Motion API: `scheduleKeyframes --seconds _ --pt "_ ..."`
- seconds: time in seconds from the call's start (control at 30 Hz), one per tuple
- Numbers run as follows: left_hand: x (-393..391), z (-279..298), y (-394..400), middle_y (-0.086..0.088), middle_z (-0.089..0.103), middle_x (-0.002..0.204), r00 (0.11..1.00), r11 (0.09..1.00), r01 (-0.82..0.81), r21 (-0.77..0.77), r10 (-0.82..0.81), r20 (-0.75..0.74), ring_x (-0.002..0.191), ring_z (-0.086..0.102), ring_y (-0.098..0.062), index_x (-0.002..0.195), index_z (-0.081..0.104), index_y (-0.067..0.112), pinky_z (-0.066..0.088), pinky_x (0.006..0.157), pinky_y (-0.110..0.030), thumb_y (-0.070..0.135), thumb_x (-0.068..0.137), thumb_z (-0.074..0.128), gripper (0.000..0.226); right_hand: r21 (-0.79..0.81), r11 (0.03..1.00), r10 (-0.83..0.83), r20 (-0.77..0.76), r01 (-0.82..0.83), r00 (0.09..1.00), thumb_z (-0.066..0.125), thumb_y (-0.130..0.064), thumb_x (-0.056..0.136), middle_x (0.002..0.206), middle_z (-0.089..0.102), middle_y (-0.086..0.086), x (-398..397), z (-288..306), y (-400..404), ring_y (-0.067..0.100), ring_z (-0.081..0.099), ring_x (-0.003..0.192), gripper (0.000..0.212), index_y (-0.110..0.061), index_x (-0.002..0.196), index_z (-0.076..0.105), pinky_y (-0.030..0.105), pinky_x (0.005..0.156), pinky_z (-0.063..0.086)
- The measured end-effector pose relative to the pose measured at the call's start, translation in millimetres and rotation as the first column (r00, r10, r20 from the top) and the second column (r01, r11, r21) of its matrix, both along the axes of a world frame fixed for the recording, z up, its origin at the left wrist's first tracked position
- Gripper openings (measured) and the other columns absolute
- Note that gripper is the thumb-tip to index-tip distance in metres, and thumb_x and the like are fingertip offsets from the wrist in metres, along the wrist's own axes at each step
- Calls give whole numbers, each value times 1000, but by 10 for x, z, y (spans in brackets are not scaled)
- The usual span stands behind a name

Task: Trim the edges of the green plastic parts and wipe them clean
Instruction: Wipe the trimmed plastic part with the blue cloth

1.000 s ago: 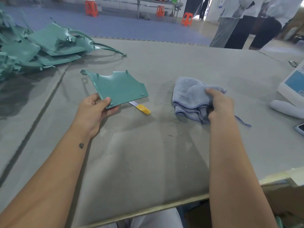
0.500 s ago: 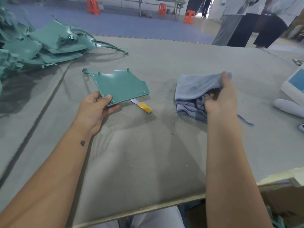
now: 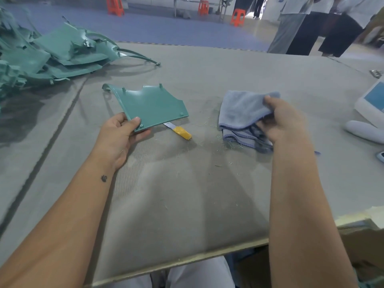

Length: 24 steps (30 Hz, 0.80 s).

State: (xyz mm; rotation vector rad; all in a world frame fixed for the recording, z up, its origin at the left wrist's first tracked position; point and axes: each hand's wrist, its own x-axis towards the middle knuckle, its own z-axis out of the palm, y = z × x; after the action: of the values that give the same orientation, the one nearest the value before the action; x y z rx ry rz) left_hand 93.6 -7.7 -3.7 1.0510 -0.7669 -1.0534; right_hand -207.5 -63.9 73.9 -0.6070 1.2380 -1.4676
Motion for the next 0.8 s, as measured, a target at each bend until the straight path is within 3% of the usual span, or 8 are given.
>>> scheduleKeyframes --seconds 0.13,0.23,0.33,0.5,0.57,0.67,0.73,0.8 --pt "-4 9 3 5 76 86 1000 1000 0 -4 0 9 82 73 -11 100 62 9 57 64 -21 -2 98 46 19 26 997 -46 -498 69 866 60 -7 69 71 47 11 -175 -236 -38 23 49 69 7 -9 72 54 39 62 46" --pt "-9 8 7 5 76 85 1000 1000 0 -1 0 11 82 73 -11 100 62 9 57 64 -21 -2 98 46 19 62 992 -31 -724 109 690 61 -18 62 83 60 12 -250 -282 -49 30 61 77 26 -7 85 63 42 67 51" --pt "-12 6 7 6 75 84 1000 1000 -2 0 2 14 80 72 -11 99 61 9 57 63 -20 -2 98 46 19 113 985 12 -803 133 595 69 -30 63 101 65 12 -290 -321 -76 32 64 98 40 -12 98 64 42 81 53" --pt "-10 8 6 5 75 85 1000 1000 -3 4 3 13 81 73 -11 99 61 9 57 63 -20 -2 98 46 19 68 996 44 -945 62 325 59 -19 77 74 60 9 -272 -262 -112 34 63 82 8 -15 81 64 32 63 43" --pt "-10 8 4 4 75 87 1000 1000 -6 14 5 13 81 72 -11 99 62 9 57 63 -20 -2 98 46 19 -83 996 -91 -942 38 324 52 -20 81 68 58 4 -246 -162 -134 29 56 73 13 -16 73 61 30 61 40" --pt "-4 8 -5 -3 72 94 1000 999 -15 34 15 -16 83 72 -15 99 62 10 59 64 -25 -3 98 45 21 -354 935 -248 -691 -20 679 56 -17 85 66 52 -4 -86 87 -118 14 47 66 16 -18 70 56 28 62 42" --pt "-3 21 -10 -7 71 101 997 999 -31 41 34 -74 89 71 -21 101 61 9 61 69 -34 -2 97 42 22 -449 893 -66 -207 -35 976 59 -14 90 78 61 1 70 199 -70 16 58 74 8 -15 84 64 32 73 52" --pt "2 34 -14 -9 69 102 989 998 -57 38 61 -135 92 69 -22 99 59 11 60 71 -39 -1 96 38 24 -447 893 178 251 -49 951 59 -18 91 91 68 6 223 212 -53 21 66 87 12 -11 99 65 36 88 53"
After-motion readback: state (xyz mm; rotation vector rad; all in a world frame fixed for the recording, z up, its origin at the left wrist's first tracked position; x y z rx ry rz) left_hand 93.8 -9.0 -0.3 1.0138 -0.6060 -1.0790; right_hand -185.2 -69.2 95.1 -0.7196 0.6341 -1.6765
